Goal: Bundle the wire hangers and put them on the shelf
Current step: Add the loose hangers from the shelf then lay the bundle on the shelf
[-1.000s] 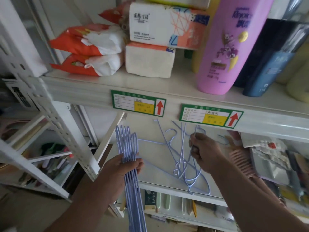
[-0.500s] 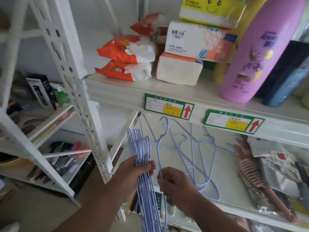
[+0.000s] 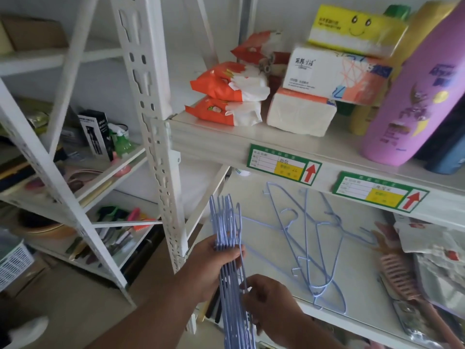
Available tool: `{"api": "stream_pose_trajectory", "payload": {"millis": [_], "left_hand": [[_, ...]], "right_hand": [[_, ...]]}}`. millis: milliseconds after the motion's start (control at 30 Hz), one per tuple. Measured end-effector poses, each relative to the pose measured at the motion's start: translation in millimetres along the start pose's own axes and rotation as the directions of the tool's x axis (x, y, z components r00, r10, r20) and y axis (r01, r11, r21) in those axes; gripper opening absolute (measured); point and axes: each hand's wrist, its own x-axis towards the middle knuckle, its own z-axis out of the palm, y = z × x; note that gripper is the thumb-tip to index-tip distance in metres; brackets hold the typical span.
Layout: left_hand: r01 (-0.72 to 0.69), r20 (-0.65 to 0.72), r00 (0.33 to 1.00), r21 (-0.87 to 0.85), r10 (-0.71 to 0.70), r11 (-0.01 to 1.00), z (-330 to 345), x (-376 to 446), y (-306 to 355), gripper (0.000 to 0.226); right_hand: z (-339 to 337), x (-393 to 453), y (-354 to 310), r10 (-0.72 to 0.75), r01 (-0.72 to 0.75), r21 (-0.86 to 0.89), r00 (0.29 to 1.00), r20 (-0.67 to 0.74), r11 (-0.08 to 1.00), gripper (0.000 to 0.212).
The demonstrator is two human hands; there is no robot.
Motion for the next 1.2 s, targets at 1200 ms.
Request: {"api": "stream_pose_trajectory", "payload": {"millis": [1200], "left_hand": [[0.15, 0.096, 0.984, -0.015, -0.148, 0.989, 21, -1, 6, 0.02]], "right_hand": [[-45, 26, 5, 0.152, -0.232, 0.412, 0.964, 0.218, 0.881, 0.02]]}}
